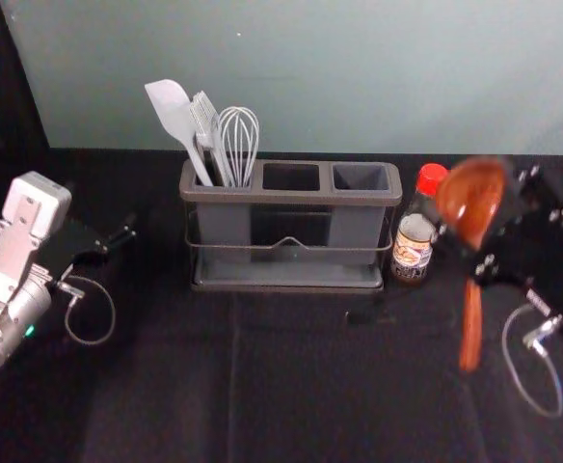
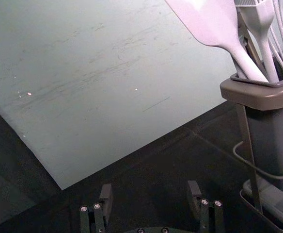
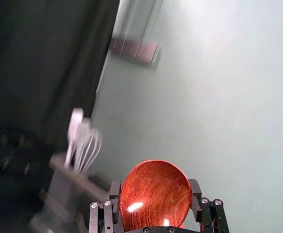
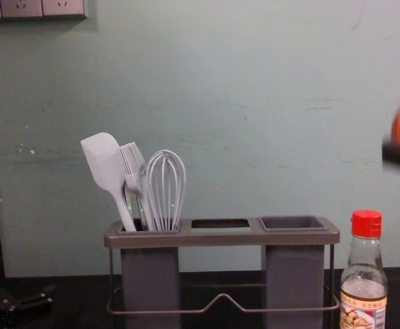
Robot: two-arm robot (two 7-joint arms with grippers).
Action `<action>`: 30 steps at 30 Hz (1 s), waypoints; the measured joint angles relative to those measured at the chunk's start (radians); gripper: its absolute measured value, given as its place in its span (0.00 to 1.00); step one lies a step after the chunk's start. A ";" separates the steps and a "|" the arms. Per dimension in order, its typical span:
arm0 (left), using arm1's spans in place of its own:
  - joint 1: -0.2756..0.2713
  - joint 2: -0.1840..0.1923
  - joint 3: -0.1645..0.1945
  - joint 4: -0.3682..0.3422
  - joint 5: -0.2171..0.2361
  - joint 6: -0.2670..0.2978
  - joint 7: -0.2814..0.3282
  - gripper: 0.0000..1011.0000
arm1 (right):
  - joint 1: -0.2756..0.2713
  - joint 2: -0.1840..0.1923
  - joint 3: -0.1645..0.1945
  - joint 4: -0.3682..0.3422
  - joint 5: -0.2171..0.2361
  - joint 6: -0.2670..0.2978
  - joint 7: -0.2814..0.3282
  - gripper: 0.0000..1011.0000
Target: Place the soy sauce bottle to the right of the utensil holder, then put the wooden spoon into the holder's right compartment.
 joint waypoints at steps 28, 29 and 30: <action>0.000 0.000 0.000 0.000 0.000 0.000 0.000 0.99 | 0.454 -0.111 -0.104 0.314 0.019 -0.382 0.073 0.84; 0.000 0.000 0.000 0.000 0.000 0.000 0.000 0.99 | 0.469 -0.114 -0.110 0.335 0.019 -0.389 0.076 0.84; 0.000 0.000 0.000 0.000 0.000 0.000 0.000 0.99 | 0.490 -0.120 -0.118 0.366 0.021 -0.401 0.081 0.84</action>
